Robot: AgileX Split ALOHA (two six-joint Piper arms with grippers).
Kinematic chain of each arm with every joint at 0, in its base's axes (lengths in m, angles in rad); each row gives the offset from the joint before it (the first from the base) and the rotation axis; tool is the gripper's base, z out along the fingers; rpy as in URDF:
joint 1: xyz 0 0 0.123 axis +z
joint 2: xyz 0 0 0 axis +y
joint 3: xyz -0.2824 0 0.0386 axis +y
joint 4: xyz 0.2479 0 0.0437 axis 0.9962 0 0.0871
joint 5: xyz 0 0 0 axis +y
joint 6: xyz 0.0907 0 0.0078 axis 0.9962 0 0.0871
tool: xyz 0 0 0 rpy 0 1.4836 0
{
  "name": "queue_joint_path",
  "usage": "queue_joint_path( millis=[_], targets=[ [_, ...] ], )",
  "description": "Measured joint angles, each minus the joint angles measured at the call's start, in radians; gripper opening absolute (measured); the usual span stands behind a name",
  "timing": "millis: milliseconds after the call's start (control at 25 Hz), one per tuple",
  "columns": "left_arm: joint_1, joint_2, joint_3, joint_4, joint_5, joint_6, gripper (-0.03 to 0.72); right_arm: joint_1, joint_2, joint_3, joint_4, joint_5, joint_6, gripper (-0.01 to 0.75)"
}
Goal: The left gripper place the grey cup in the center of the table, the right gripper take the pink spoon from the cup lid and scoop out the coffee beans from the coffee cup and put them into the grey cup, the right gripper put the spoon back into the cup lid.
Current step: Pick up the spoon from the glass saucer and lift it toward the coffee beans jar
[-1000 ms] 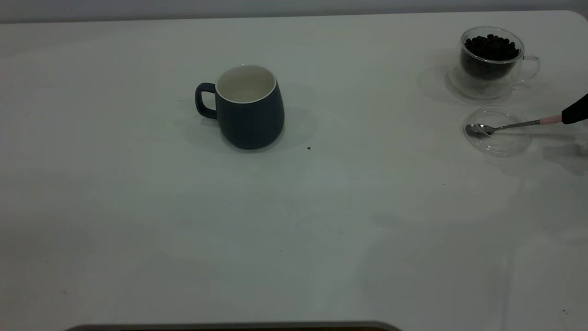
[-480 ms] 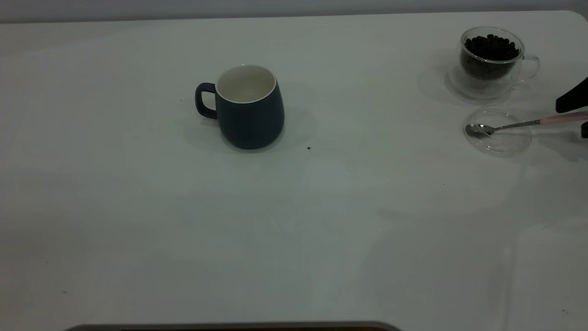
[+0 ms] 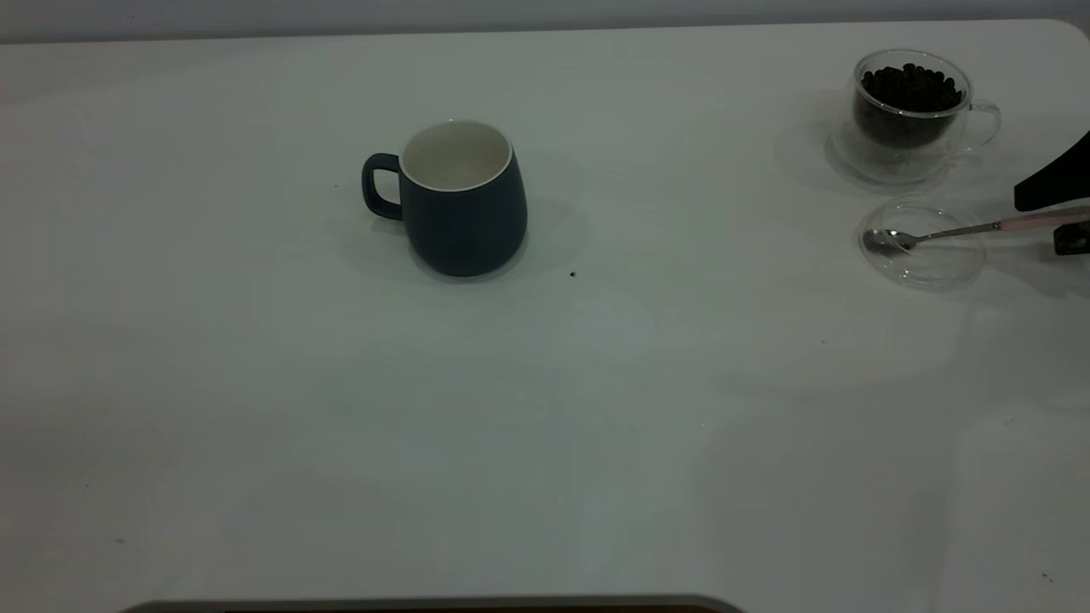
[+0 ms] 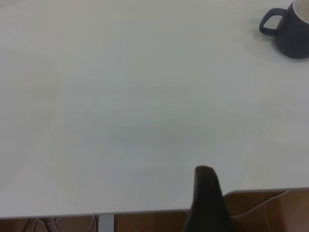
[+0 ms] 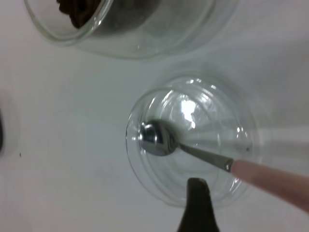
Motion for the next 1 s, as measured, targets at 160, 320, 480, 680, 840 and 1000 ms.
queue_joint_path(
  millis=[160, 320, 480, 680, 840, 1000],
  targets=[
    [0.000, 0.000, 0.000, 0.000, 0.000, 0.000, 0.588, 0.000, 0.000, -0.001, -0.002, 0.011, -0.004, 0.554],
    [0.000, 0.000, 0.000, 0.000, 0.000, 0.000, 0.588, 0.000, 0.000, -0.001, 0.000, 0.017, -0.013, 0.527],
    [0.000, 0.000, 0.000, 0.000, 0.000, 0.000, 0.588, 0.000, 0.000, -0.001, 0.007, 0.022, -0.026, 0.523],
    [0.000, 0.000, 0.000, 0.000, 0.000, 0.000, 0.588, 0.000, 0.001, -0.001, 0.017, 0.023, -0.036, 0.473],
    [0.000, 0.000, 0.000, 0.000, 0.000, 0.000, 0.588, 0.000, 0.002, -0.001, 0.019, 0.025, -0.039, 0.355],
    [0.000, 0.000, 0.000, 0.000, 0.000, 0.000, 0.588, 0.000, 0.003, -0.001, 0.012, 0.046, -0.040, 0.226]
  ],
)
